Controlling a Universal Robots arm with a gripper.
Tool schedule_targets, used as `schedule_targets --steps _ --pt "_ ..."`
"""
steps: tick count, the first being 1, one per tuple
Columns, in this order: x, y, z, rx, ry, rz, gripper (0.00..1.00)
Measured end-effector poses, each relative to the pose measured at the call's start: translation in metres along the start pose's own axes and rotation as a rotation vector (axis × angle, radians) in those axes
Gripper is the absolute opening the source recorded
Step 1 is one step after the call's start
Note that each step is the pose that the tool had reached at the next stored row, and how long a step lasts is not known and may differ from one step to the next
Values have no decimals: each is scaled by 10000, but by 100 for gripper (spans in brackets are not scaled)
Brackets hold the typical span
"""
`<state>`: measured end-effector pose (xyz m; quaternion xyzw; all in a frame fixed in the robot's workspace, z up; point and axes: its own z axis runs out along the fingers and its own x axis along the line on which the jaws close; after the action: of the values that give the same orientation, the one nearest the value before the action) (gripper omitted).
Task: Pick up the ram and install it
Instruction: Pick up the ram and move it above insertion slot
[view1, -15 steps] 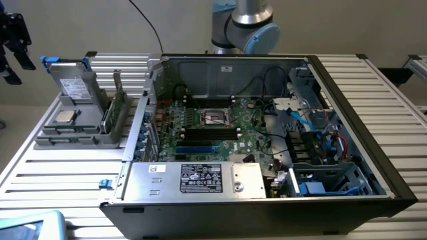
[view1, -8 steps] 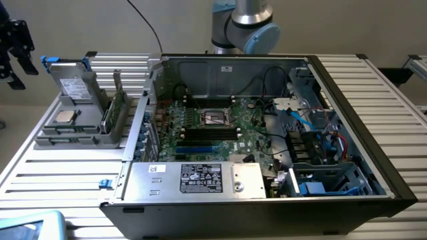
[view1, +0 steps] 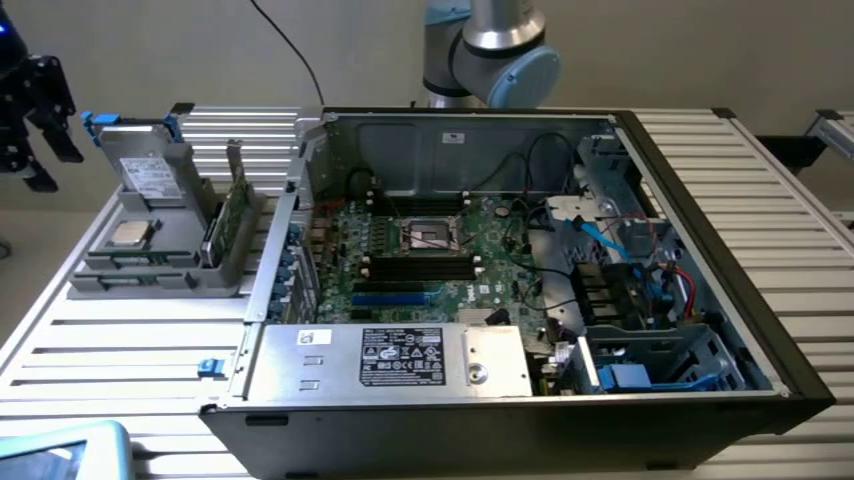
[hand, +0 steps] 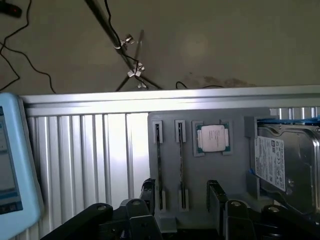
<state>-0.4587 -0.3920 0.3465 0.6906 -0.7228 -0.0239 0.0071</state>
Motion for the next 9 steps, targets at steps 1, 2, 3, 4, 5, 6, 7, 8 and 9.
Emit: schedule_targets --steps 1,2,3,4,5,6,7,8,9 --pt "6 -2 19 0 1 0 55" --pt "10 -4 37 0 1 0 55" --pt "14 -6 54 -1 2 0 55" --pt "17 -10 72 -1 3 0 55" --pt "18 -17 90 -1 4 0 55" --pt "18 -26 107 -2 5 0 55" --pt "19 -37 125 -2 6 0 55" --pt "18 -49 143 1 5 0 55" --pt "19 -60 163 1 5 0 55"
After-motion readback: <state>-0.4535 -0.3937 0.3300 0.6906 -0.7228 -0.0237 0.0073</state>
